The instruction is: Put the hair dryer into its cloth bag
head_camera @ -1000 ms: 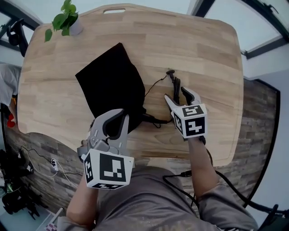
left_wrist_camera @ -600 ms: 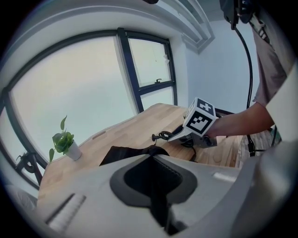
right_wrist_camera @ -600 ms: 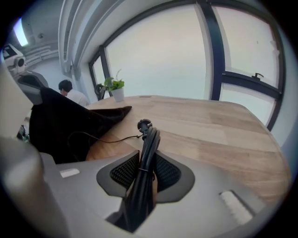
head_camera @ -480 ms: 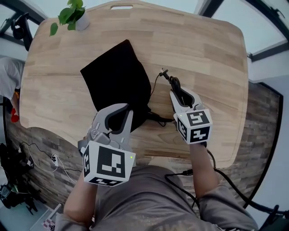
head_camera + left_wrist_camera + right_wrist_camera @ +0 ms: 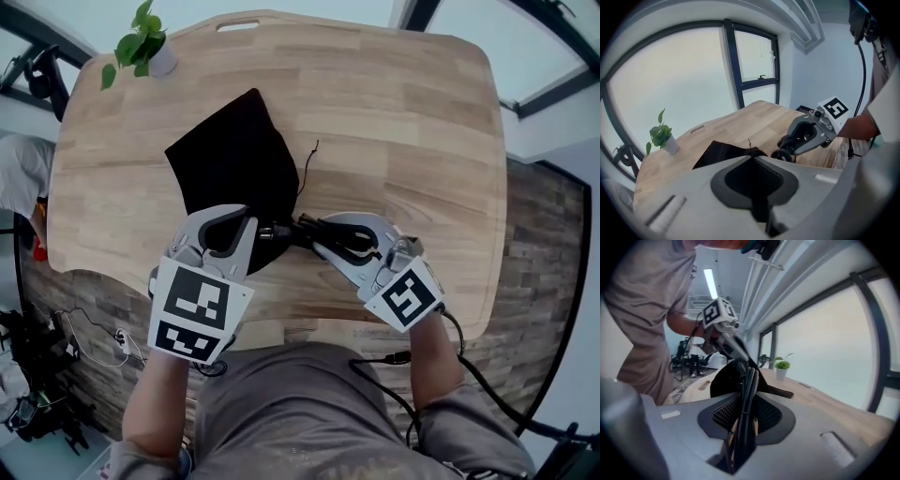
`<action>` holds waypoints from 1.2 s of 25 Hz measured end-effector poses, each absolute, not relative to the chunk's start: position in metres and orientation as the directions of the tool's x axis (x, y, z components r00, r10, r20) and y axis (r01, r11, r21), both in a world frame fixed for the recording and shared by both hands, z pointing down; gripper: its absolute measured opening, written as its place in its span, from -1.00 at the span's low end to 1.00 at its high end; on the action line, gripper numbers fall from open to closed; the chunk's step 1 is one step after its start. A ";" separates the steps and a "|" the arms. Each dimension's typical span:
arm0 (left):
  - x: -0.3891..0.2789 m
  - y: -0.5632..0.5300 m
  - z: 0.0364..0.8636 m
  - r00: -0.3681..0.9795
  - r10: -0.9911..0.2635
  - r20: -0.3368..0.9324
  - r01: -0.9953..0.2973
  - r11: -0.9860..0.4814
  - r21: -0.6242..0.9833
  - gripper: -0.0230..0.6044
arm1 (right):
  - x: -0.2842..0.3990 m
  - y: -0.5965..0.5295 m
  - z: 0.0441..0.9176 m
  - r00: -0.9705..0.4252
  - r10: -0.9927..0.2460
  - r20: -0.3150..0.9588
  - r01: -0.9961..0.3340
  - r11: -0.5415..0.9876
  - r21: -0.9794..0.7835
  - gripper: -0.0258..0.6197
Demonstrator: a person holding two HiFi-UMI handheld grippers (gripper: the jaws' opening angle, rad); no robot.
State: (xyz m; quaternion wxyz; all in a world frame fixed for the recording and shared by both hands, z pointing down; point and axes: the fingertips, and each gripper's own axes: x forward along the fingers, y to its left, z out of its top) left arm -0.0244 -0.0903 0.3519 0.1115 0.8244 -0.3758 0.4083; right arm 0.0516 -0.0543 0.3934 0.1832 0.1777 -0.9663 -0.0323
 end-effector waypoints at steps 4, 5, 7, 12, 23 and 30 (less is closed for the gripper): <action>-0.018 -0.088 0.354 0.385 -0.509 0.769 -0.700 -0.704 -0.116 -0.89 | 0.034 -0.030 0.401 -0.859 -0.262 0.439 -0.176 0.958 0.227 -0.57; -0.016 -0.087 0.355 0.385 -0.504 0.773 -0.694 -0.710 -0.118 -0.89 | 0.031 -0.030 0.405 -0.845 -0.263 0.466 -0.158 0.954 0.253 -0.57; -0.012 -0.084 0.357 0.386 -0.494 0.779 -0.683 -0.720 -0.118 -0.89 | 0.024 -0.033 0.411 -0.821 -0.274 0.501 -0.137 0.946 0.293 -0.57; -0.006 -0.076 0.363 0.388 -0.477 0.788 -0.668 -0.735 -0.116 -0.89 | 0.001 -0.036 0.421 -0.804 -0.245 0.541 -0.092 0.951 0.295 -0.57; 0.002 -0.058 0.384 0.398 -0.420 0.816 -0.601 -0.791 -0.114 -0.89 | -0.004 -0.086 0.442 -0.652 -0.476 0.590 -0.488 0.859 0.154 -0.56; -0.003 -0.061 0.400 0.367 -0.432 0.824 -0.624 -0.771 -0.126 -0.89 | -0.010 -0.070 0.458 -0.681 -0.395 0.617 -0.441 0.893 0.086 -0.27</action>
